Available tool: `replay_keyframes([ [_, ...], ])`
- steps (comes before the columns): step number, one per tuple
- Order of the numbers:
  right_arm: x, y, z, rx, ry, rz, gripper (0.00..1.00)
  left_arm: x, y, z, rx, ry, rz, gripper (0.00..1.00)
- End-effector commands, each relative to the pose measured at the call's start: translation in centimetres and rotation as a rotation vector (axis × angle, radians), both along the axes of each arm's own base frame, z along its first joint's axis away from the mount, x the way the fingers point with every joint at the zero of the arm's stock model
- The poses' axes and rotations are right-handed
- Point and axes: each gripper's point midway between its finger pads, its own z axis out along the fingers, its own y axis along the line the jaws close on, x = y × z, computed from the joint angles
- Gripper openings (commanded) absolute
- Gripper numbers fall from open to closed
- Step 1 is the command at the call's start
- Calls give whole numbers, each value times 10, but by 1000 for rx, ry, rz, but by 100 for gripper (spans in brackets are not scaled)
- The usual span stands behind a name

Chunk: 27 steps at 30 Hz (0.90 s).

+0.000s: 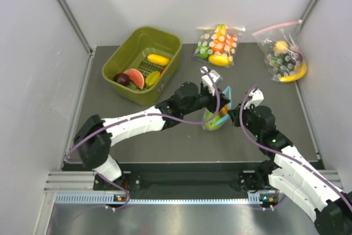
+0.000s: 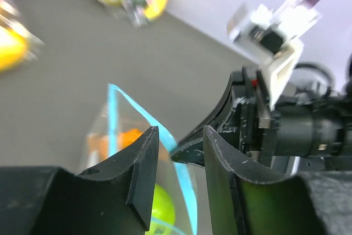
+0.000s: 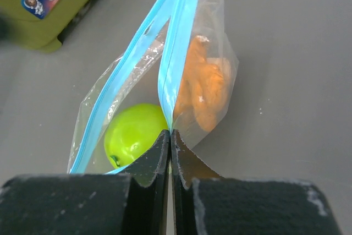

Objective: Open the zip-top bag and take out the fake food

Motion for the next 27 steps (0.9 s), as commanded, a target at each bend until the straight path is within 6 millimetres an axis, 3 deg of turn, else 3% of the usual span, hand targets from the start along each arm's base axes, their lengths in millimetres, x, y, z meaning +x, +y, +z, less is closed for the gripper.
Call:
replay_keyframes([
  [1, 3, 6, 22, 38, -71, 15, 0, -6, -26, -19, 35, 79, -91, 43],
  [2, 2, 6, 24, 40, -76, 14, 0, -5, -31, -35, 66, 106, -95, 43],
  [3, 2, 6, 24, 39, -77, 16, 0, -2, -34, -37, 71, 120, -89, 42],
  [4, 2, 5, 24, 37, -78, 15, 0, -1, -35, -55, 115, 159, -77, 42],
  [10, -3, 3, 21, 29, -72, 16, 0, 11, -24, -79, 149, 203, 23, 41],
  [15, -2, 2, 22, 25, -73, 11, 0, 7, -22, -97, 179, 229, 15, 41],
  [21, -2, -4, 28, 6, -87, -7, 0, 6, -13, -134, 302, 271, 33, 41],
  [27, 0, -3, 34, 3, -98, -10, 0, 1, 4, -146, 427, 269, 48, 45],
])
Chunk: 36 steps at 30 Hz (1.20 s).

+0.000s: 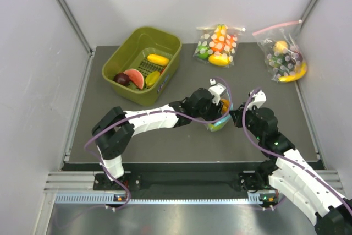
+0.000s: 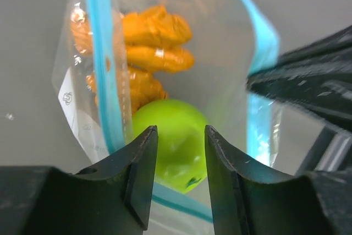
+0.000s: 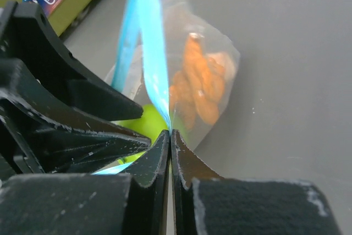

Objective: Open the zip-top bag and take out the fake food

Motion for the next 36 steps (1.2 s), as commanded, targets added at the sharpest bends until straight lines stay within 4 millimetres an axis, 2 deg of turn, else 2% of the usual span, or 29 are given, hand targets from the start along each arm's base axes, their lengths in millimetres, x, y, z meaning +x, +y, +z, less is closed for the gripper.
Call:
replay_keyframes([
  [1, 6, 4, 27, 12, -69, 10, 0, -3, 9, -3, 90, -26, -10, 45],
  [8, 8, 9, 19, 19, -47, 21, 0, -16, 17, -1, 112, -2, -41, 54],
  [15, 7, 11, 14, 28, -35, 27, 0, -27, 17, -16, 166, 14, -48, 78],
  [16, 7, 11, 14, 28, -35, 25, 0, -27, 15, -14, 164, 12, -51, 85],
  [20, 5, 12, 14, 30, -34, 31, 0, -28, 12, -28, 208, 0, -32, 92],
  [27, 3, 12, 12, 33, -33, 33, 0, -18, 6, -40, 211, -23, 4, 98],
  [36, -1, 14, -2, 32, -7, 44, 0, -2, -15, -24, 100, -91, 38, 96],
])
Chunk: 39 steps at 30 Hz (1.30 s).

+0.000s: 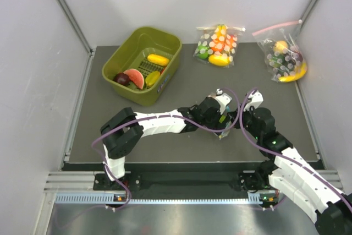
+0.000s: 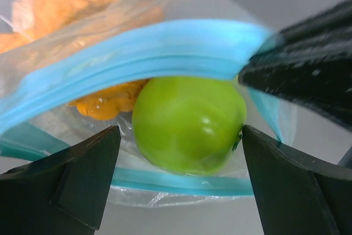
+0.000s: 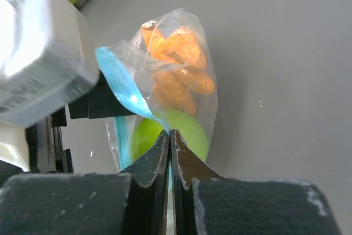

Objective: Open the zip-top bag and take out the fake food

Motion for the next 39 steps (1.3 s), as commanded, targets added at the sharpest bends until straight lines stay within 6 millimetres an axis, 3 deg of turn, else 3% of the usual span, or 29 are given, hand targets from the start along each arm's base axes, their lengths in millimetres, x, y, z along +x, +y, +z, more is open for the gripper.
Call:
replay_keyframes([
  [1, 1, 7, 10, 35, -40, 13, 0, 15, -21, 23, -102, -70, 14, 96],
  [6, -3, 11, 7, 44, -27, 42, 0, 17, -34, 32, -152, -84, -6, 95],
  [14, -3, 9, 9, 38, -42, 35, 0, 6, -34, -4, -63, 10, -41, 86],
  [16, -3, 8, 8, 36, -38, 34, 0, 3, -30, -8, -49, 20, -43, 70],
  [18, -3, 8, 7, 36, -36, 32, 0, 2, -27, -7, -47, 16, -43, 47],
  [21, -3, 6, 6, 31, -35, 25, 0, 3, -23, 2, -54, -1, -38, 24],
  [22, -2, 1, 3, 16, -31, -3, 0, 4, -22, 13, -72, -12, -36, 22],
  [24, -1, -2, 3, 1, -30, -19, 0, 3, -19, 20, -83, -19, -29, 20],
  [31, 1, -13, -3, -32, -14, -76, 0, 9, -2, 75, -229, -77, 24, 22],
  [39, 1, -5, -5, -16, -7, -38, 0, 18, 17, 89, -302, -107, 93, 22],
])
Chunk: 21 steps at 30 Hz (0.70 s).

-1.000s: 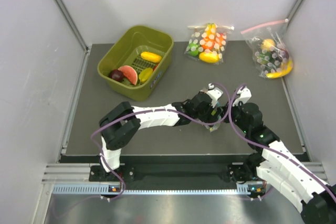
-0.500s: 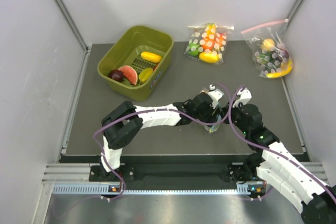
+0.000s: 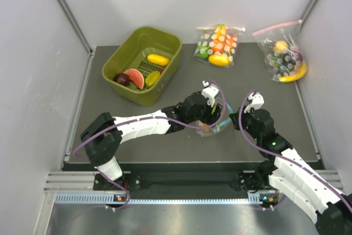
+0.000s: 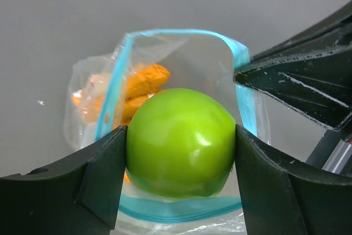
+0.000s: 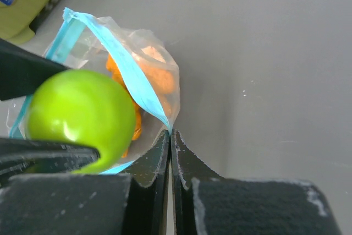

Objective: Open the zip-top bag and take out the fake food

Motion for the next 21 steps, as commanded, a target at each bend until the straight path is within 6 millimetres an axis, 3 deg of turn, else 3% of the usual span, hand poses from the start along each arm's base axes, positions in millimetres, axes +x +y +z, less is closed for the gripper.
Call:
replay_keyframes([
  [1, 2, 8, 7, 23, -21, 26, 0, 10, -1, 32, -128, -52, 41, 22],
  [6, -2, 18, 0, 46, -3, 74, 0, 18, -2, 52, -218, -95, 79, 22],
  [11, -3, 25, 6, 83, -23, 104, 0, 26, -14, 60, -261, -105, 65, 23],
  [15, -3, 25, 3, 73, -15, 104, 0, 23, -23, 66, -312, -79, 30, 22],
  [21, 0, 17, 1, 53, -16, 61, 0, 10, -18, 79, -363, -5, -38, 23],
])
